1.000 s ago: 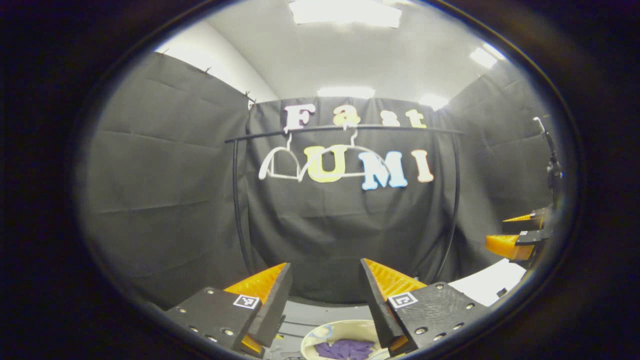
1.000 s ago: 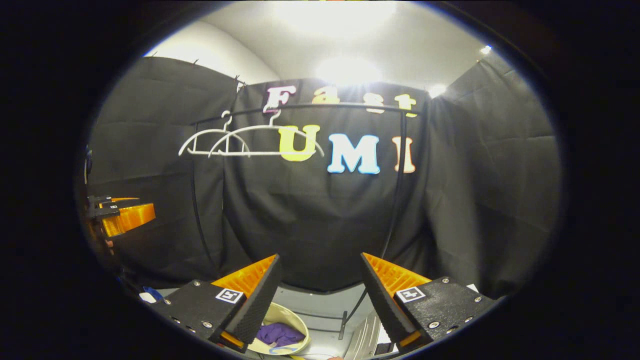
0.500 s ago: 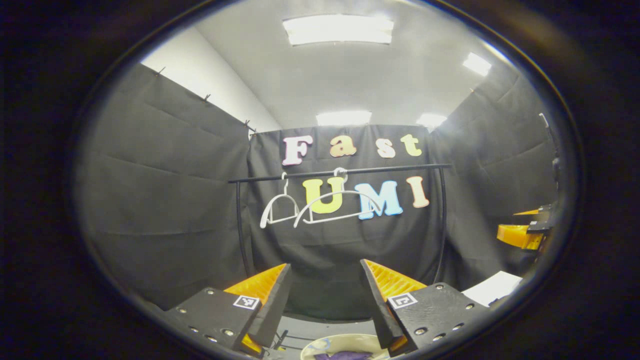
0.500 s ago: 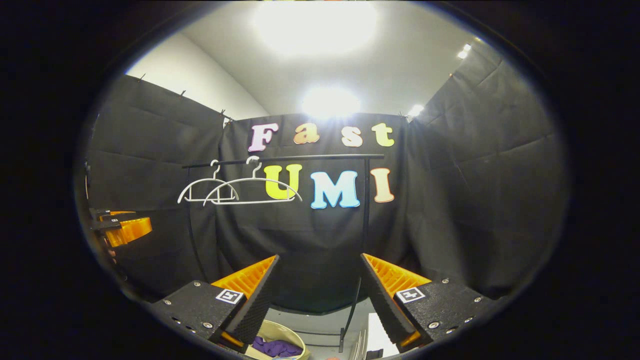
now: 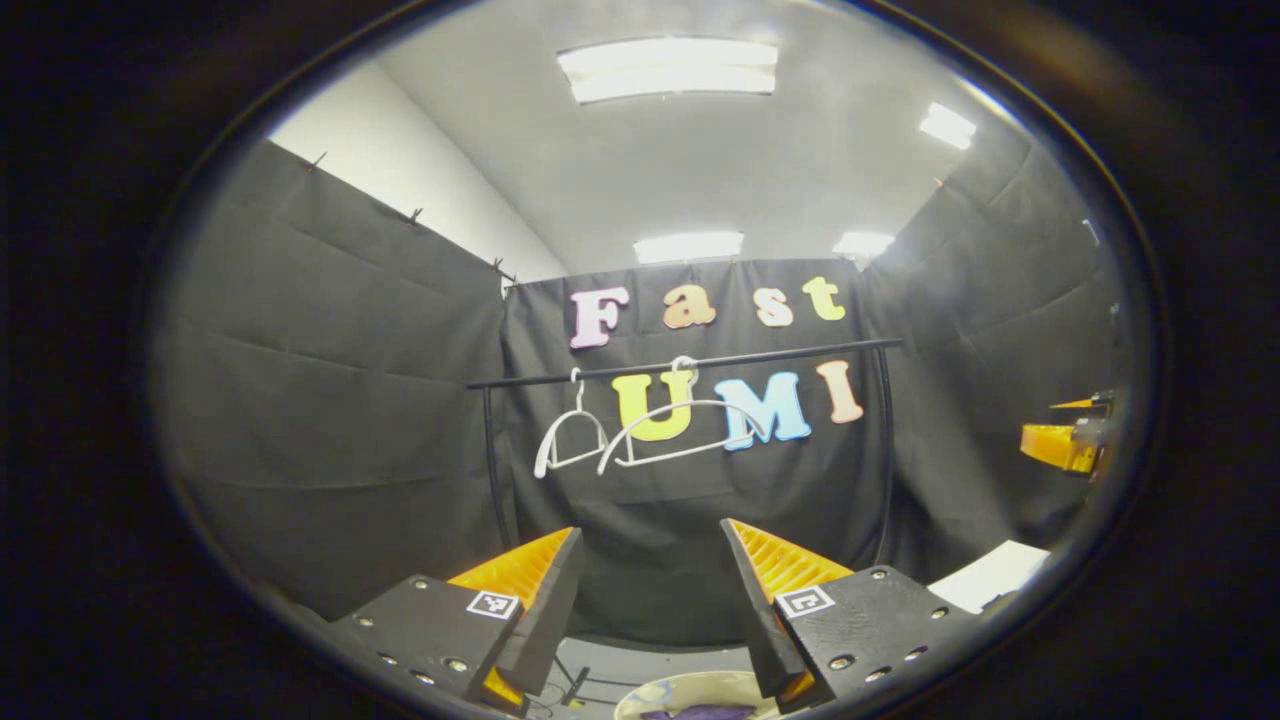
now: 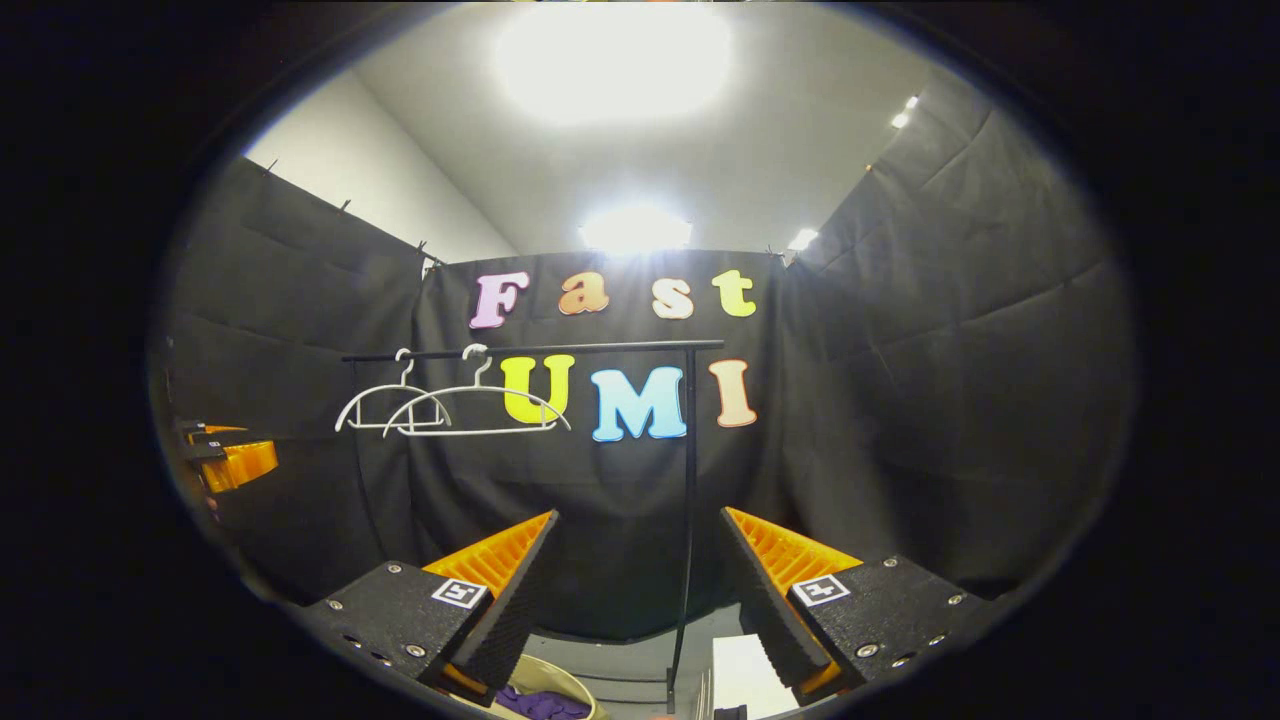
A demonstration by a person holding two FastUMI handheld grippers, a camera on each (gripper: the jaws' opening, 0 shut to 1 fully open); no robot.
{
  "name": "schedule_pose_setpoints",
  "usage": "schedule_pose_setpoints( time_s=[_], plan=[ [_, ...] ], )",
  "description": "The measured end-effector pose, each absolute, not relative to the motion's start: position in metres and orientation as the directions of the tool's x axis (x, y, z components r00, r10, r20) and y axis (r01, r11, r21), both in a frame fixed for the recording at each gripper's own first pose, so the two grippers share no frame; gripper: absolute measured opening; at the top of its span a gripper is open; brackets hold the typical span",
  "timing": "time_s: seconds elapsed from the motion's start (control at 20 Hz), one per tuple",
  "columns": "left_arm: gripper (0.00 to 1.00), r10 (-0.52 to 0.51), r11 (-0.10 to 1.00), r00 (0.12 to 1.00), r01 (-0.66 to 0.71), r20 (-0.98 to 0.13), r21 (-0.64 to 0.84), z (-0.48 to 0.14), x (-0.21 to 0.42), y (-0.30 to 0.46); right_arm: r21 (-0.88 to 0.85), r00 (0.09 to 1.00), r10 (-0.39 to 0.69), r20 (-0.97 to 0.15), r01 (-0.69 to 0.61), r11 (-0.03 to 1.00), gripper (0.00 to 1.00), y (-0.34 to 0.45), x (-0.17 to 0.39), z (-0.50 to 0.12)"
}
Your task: Grasp the clothes on the hanger with both hands and then place them into the laundry hamper below.
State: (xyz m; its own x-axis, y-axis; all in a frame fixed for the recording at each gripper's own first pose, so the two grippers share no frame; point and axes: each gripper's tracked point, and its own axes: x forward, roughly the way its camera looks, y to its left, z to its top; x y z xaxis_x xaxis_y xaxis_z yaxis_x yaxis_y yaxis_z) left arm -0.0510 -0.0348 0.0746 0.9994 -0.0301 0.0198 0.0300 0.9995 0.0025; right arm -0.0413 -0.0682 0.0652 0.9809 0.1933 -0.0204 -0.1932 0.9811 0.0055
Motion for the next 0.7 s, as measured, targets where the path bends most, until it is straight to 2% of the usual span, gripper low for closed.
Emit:
schedule_pose_setpoints(
  time_s=[0.7],
  plan=[
    [0.77, -0.024, 0.999, 0.997, 0.022, 0.070, 0.034, 0.092, -0.050, -0.034, 0.025, 0.981, 0.192, 0.024, -0.192, 0.981, 0.95, -0.065, -0.033, 0.081]
  ],
)
